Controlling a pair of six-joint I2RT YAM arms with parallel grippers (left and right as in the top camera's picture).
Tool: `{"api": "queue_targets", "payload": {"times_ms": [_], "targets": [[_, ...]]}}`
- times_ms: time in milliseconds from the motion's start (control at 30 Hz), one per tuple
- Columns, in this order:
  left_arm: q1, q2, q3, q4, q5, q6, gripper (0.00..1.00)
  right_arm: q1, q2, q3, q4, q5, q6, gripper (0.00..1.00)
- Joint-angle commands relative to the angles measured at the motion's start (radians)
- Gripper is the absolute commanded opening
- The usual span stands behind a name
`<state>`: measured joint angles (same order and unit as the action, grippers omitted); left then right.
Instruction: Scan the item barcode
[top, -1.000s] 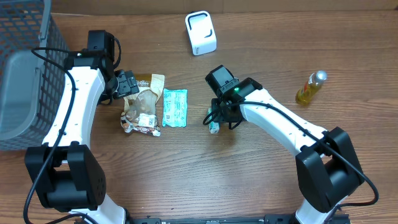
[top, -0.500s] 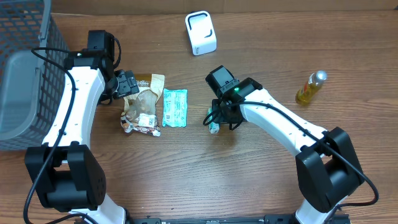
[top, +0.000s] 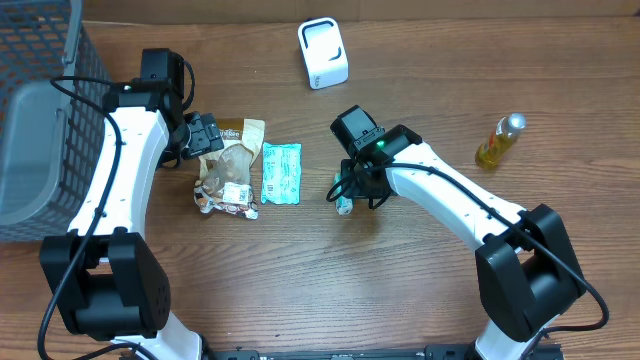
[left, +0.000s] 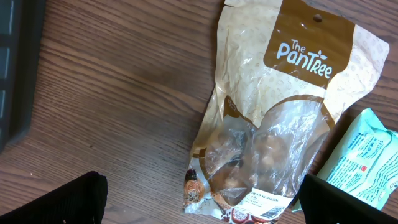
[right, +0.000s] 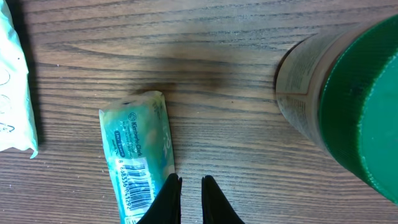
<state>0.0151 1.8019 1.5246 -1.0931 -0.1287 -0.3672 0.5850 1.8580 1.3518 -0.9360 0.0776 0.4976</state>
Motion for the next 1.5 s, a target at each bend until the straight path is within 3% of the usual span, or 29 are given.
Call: {"api": "queue_targets", "payload": {"times_ms": [0,767,1267,1467], "targets": [[0.004,0.010,-0.005,-0.002,-0.009,-0.007,0.99,0.004,-0.010,-0.006,-0.002,-0.011,0.005,0.09],[0.004,0.010,-0.005,-0.002,-0.009,-0.007,1.00,0.004,-0.010,-0.027,0.007,-0.019,0.019,0.09],[0.004,0.010,-0.005,-0.002,-0.009,-0.007,1.00,0.004,-0.010,-0.068,0.106,-0.020,0.027,0.09],[0.004,0.010,-0.005,-0.002,-0.009,-0.007,0.99,0.004,-0.010,-0.068,0.112,-0.020,0.027,0.16]]}}
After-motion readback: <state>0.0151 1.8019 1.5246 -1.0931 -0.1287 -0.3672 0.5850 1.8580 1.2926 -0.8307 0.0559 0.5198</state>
